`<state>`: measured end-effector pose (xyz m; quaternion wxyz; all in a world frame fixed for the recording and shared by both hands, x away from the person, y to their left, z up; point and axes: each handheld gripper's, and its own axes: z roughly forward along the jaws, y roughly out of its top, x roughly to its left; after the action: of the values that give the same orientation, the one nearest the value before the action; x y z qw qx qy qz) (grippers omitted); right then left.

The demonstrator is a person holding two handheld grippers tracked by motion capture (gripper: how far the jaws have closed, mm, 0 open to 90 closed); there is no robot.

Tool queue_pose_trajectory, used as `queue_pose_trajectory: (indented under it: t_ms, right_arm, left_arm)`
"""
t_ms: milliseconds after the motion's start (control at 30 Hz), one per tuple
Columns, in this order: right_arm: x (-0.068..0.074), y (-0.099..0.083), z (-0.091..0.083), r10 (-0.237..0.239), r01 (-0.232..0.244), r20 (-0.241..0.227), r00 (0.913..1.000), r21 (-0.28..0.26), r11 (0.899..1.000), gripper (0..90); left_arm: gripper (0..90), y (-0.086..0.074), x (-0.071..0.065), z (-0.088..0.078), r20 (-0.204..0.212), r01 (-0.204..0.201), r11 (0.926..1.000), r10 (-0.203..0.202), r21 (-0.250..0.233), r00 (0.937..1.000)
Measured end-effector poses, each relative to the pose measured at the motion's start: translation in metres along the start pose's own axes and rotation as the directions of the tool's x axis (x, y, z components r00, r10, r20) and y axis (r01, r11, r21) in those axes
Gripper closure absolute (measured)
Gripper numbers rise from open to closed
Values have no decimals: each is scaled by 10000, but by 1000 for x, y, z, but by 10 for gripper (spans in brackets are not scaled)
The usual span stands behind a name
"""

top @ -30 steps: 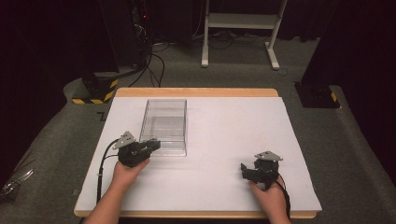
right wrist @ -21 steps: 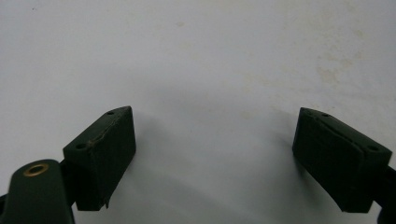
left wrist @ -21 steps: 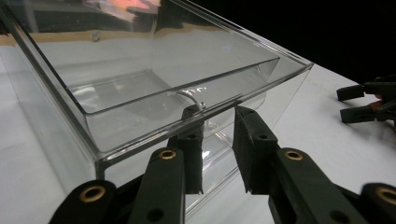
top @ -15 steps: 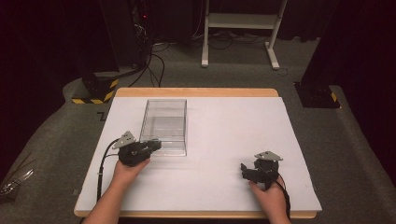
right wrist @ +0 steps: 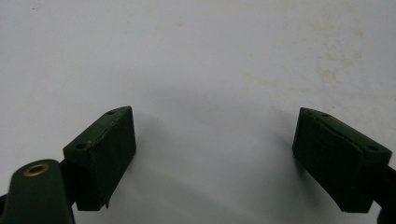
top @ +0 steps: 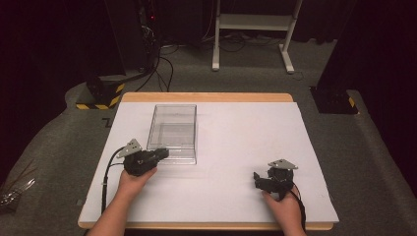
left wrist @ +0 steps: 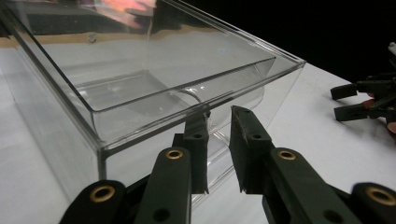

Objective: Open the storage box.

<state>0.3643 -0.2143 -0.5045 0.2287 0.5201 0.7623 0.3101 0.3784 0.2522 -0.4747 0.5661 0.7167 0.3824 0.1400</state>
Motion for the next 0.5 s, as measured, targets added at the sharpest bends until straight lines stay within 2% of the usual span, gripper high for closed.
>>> queue_pose_trajectory:
  t_ms: [500]
  right_arm:
    - [0,0,0,-16,16,-5,10000,-5,10000,134]
  left_arm:
    - [795,-8,-6,-11,279,-58,9999,62,-161,9996]
